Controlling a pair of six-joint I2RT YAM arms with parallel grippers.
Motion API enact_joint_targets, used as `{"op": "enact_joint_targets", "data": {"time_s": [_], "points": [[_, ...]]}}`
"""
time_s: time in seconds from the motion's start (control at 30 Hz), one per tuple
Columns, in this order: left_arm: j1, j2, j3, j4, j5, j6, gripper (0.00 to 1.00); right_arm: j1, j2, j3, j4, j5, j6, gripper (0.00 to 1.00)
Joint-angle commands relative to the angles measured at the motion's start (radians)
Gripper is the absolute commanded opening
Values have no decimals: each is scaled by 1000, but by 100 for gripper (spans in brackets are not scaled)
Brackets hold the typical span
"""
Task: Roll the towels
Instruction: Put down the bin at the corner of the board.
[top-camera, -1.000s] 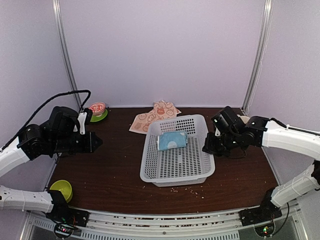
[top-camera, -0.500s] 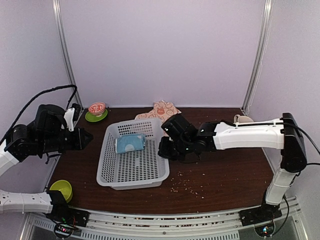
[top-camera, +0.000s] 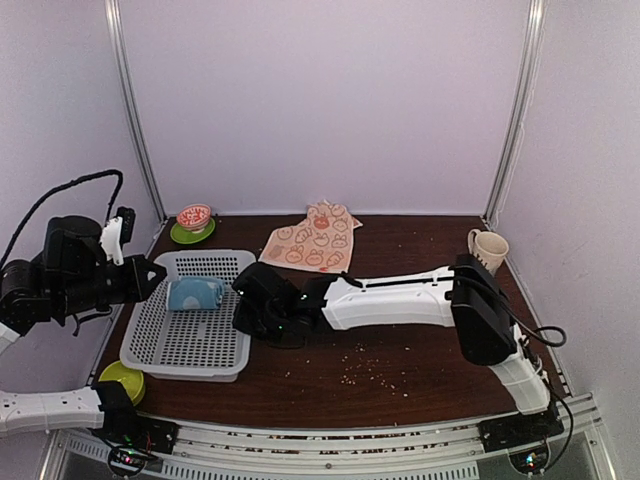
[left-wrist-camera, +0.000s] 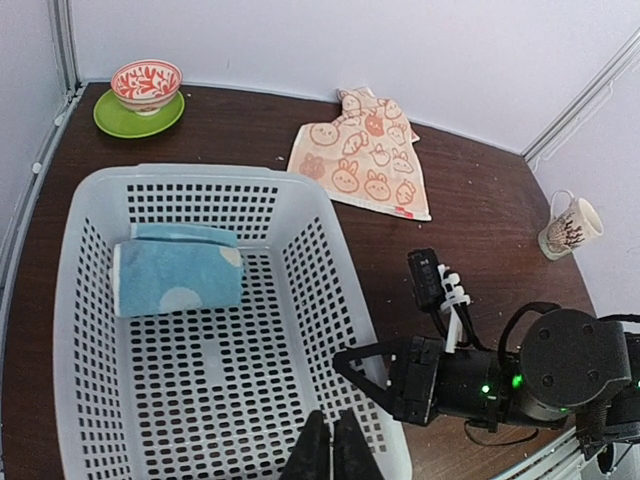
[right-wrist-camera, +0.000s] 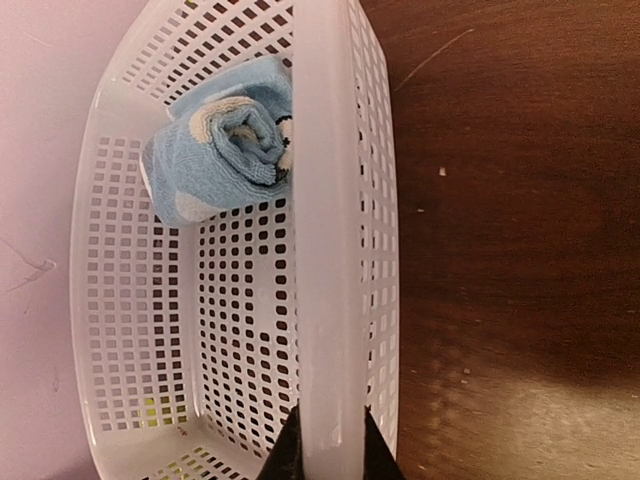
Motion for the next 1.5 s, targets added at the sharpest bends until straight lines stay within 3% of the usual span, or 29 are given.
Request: {"op": "enact_joint_targets", "data": {"time_s": [0.0, 0.2, 0.23, 0.33, 0.5, 0.57, 0.77, 0.8, 0.83, 0.9, 1.03, 1.17, 1.3, 1.47], "points": [[-3, -16, 4, -28, -19, -17, 4, 16, 92, 233, 41, 43, 63, 0], [-4, -52, -21, -48, -31, -35, 4, 19, 270, 480, 15, -17, 68, 0], [-3, -57, -27, -48, -31, -40, 4, 17, 285, 495, 23, -39, 69, 4], [-3, -61, -41, -48, -31, -49, 4, 17, 284, 488, 31, -59, 62, 23], [-4, -49, -50, -39, -30, -56, 4, 11, 244, 447, 8, -15, 26, 24], [-3, -43, -54, -31, -26, -59, 4, 8, 241, 444, 10, -29, 18, 29], [-4, -28, -63, -7, -14, -62, 4, -18, 143, 335, 110, -172, -37, 72], [-3, -22, -62, -1, -13, -60, 4, -27, 115, 316, 126, -208, -59, 86], [-3, -15, -58, 4, -11, -58, 4, -36, 84, 295, 131, -232, -78, 93], [-3, 2, -45, 12, -10, -47, 4, -68, 8, 236, 129, -265, -117, 100], [-3, 43, -26, 26, -23, -21, 4, -158, -233, -75, 226, -252, -157, 100], [-3, 88, -45, 89, -46, 5, 5, -303, -420, -301, 193, -156, -228, 93], [9, 186, -51, 133, -86, 23, 5, -407, -472, -413, 191, -204, -306, 83], [152, 369, -12, 107, -33, 19, 0, -428, -513, -477, 212, -193, -381, 81]]}}
